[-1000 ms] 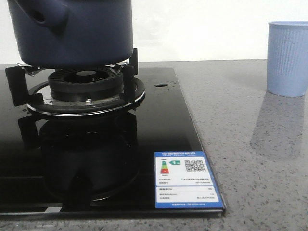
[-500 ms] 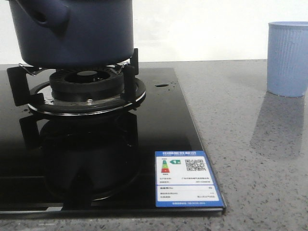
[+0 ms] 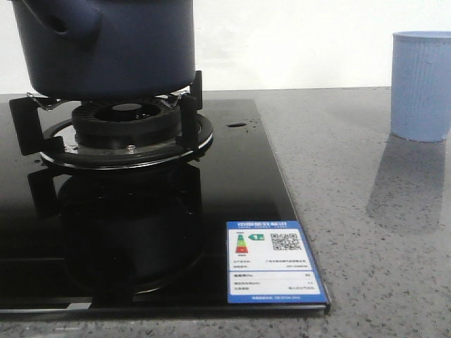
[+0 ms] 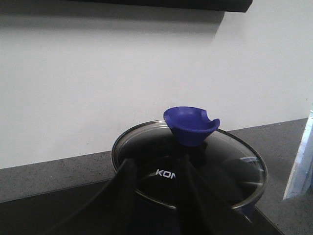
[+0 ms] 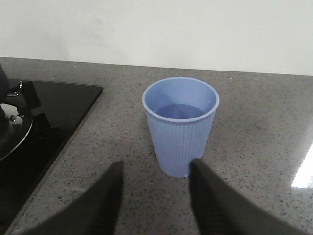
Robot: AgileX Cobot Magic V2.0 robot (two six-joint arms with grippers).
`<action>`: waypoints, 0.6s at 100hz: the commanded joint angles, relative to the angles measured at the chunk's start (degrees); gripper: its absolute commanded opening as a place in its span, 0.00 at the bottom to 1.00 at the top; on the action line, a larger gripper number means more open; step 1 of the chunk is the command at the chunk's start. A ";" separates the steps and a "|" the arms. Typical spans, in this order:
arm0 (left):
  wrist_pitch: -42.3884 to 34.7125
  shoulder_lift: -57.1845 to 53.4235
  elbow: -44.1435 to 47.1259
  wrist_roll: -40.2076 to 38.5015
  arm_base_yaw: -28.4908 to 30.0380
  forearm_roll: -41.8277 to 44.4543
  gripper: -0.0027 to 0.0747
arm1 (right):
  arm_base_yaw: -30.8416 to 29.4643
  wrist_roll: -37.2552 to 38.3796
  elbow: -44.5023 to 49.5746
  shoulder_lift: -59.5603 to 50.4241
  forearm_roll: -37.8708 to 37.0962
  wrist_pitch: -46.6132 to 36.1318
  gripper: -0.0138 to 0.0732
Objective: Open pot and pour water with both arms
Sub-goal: 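Move left gripper to the blue lid knob, right gripper toward the blue cup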
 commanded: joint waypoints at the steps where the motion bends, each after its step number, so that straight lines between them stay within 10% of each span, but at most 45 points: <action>1: -6.62 1.78 -2.18 0.03 -1.01 -0.18 0.51 | 0.11 -0.64 -2.21 0.52 -0.56 -4.93 0.78; 13: -8.98 5.20 -2.31 0.03 -1.70 -0.18 0.67 | 0.11 -0.64 -2.21 0.52 -0.56 -4.93 0.82; 60: -14.99 20.56 -8.62 0.03 -6.35 -0.07 0.78 | 0.11 -0.53 -2.21 0.52 -0.46 -5.17 0.82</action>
